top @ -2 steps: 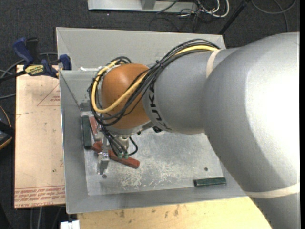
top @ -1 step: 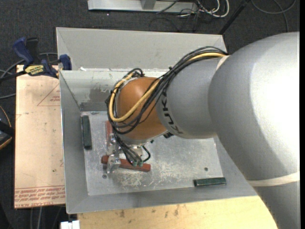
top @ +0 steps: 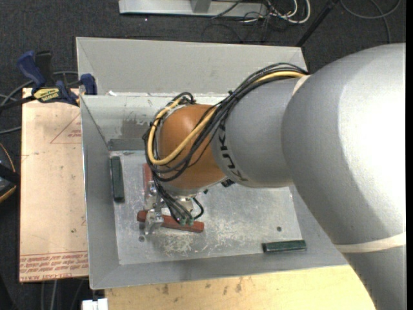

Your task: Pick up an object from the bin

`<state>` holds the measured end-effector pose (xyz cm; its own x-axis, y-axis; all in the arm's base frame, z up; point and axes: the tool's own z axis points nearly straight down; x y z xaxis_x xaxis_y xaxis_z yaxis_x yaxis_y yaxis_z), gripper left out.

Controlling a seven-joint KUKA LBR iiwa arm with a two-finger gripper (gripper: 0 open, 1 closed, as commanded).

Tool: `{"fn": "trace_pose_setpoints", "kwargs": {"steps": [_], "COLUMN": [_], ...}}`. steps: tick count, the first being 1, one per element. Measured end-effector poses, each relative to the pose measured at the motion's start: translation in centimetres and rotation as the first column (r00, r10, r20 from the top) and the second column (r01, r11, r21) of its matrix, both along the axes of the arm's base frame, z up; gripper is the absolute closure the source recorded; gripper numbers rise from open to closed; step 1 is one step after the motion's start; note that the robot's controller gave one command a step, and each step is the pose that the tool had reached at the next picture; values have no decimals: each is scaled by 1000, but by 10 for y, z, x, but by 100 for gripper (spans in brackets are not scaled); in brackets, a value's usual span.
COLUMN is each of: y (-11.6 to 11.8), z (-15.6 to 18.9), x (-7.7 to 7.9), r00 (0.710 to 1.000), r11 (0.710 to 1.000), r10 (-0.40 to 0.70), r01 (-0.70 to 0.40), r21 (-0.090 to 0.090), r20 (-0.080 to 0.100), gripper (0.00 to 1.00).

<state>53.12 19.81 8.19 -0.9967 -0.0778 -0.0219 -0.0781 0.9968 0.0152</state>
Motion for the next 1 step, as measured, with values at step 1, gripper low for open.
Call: {"fn": "trace_pose_setpoints", "kwargs": {"steps": [1], "y": [1], "z": [119], "x": [6], "r00": [999], "r11": [999], "r10": [-29], "r01": [29], "r21": [-15], "r20": [-19], "gripper": [100]}}
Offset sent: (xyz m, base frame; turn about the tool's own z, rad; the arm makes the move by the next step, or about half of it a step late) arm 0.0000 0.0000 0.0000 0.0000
